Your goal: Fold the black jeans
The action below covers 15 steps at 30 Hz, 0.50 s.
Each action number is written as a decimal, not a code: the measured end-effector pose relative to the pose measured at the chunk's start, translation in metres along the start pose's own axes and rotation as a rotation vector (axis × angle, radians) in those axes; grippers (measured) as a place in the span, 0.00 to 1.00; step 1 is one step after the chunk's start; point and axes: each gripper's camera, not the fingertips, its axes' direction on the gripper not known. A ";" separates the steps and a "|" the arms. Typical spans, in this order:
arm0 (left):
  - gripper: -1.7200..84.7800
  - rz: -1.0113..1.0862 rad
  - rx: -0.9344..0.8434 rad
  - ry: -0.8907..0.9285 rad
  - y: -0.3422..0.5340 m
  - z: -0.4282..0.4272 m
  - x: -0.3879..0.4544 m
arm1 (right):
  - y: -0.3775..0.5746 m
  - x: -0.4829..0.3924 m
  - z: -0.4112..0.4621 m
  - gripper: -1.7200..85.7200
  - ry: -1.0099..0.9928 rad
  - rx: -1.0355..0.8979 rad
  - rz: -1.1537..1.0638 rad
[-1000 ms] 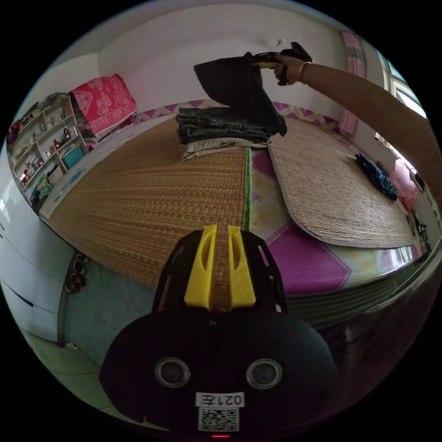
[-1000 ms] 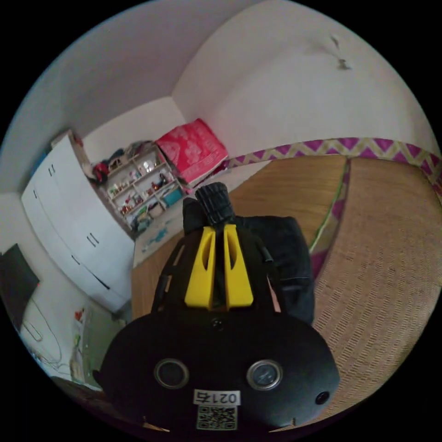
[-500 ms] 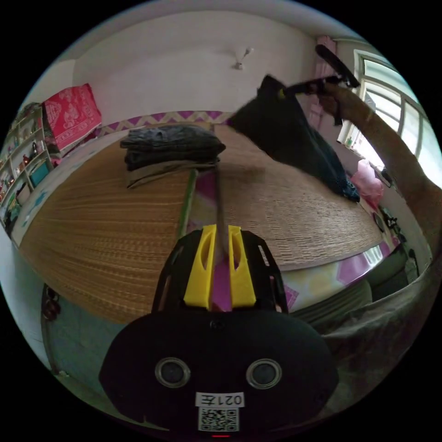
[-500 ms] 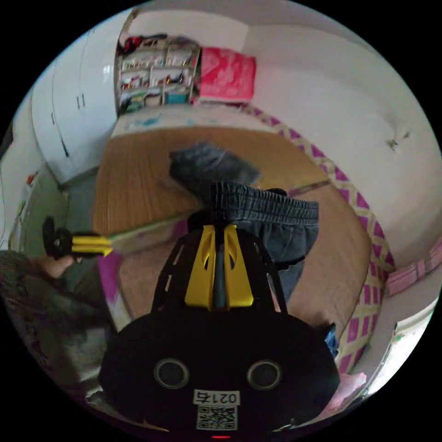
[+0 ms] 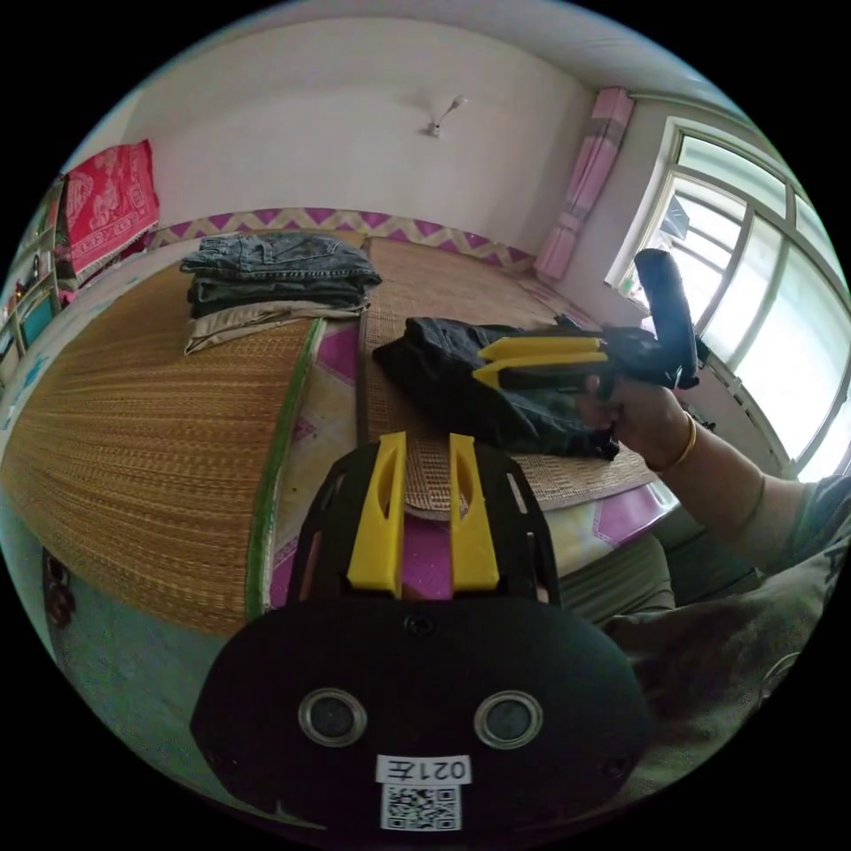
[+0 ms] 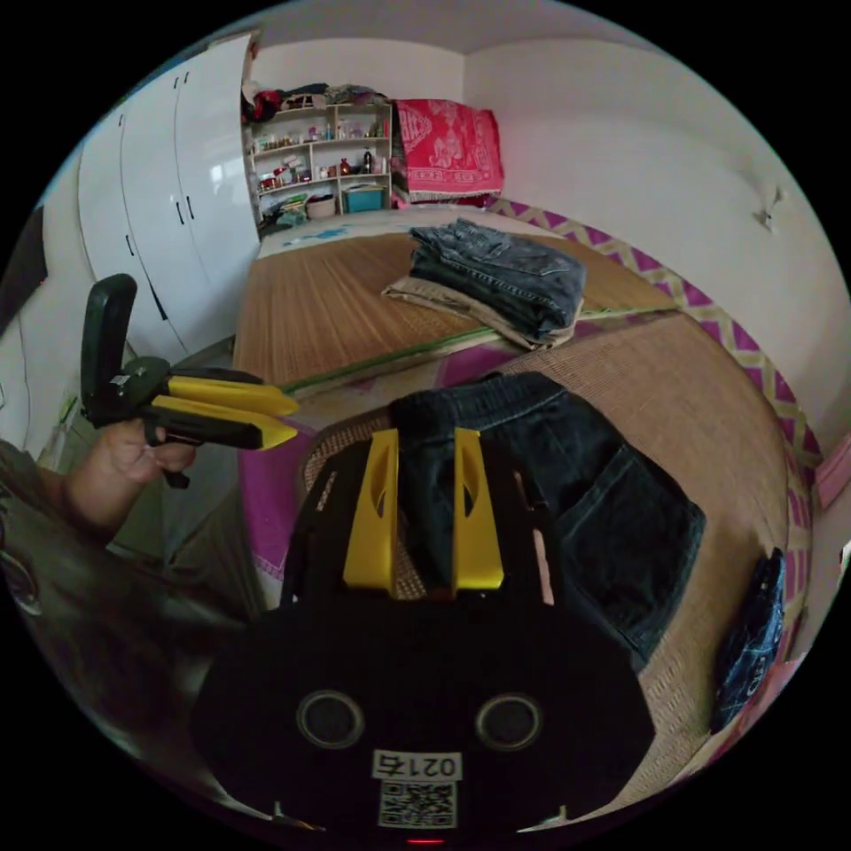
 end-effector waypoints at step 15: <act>0.08 0.076 -0.029 -0.017 -0.046 0.060 0.049 | 0.151 0.212 -0.281 0.07 -0.043 0.548 0.591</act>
